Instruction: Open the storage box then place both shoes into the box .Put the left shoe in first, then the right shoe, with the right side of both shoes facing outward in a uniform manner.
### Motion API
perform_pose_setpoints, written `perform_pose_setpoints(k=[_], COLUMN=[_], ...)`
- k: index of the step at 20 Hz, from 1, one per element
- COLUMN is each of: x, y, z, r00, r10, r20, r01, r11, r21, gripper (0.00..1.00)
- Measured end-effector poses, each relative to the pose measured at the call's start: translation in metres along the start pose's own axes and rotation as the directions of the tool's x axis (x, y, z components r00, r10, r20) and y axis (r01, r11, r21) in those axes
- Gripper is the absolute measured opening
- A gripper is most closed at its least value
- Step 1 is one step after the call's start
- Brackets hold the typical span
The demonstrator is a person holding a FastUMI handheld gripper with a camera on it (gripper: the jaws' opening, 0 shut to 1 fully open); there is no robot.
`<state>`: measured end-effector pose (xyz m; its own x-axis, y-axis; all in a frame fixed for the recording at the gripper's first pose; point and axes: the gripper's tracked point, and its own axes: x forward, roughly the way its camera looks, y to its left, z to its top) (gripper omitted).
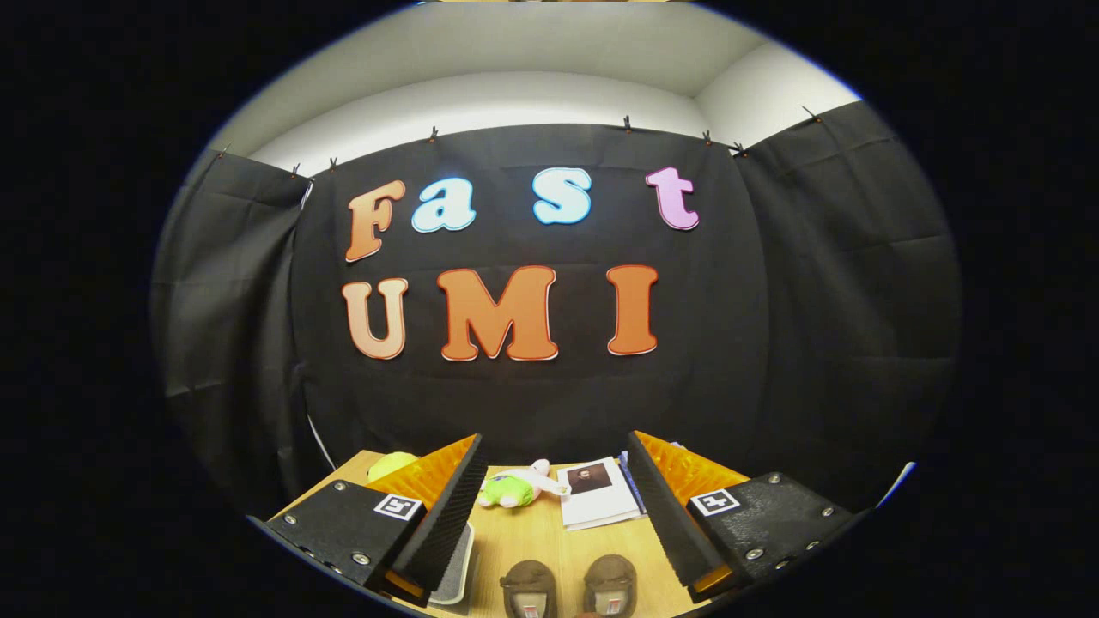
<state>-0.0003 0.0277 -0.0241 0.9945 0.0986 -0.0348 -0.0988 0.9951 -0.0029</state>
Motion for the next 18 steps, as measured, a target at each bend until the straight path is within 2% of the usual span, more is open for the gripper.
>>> perform_pose_setpoints(k=[5, 10, 13, 18], x=[0.015, 0.032, 0.035, 0.039], y=[0.025, 0.05, 0.066, 0.096], z=[-0.044, -0.116, -0.162, -0.219], r00=[0.989, 0.95, 0.909, 0.823], r10=[0.107, 0.222, 0.302, 0.445], r20=[-0.099, -0.22, -0.288, -0.354], r01=[-0.098, -0.163, -0.186, -0.193], r11=[0.991, 0.953, 0.911, 0.804], r21=[0.09, 0.255, 0.369, 0.562], gripper=[0.98, 0.98, 0.98, 0.98])
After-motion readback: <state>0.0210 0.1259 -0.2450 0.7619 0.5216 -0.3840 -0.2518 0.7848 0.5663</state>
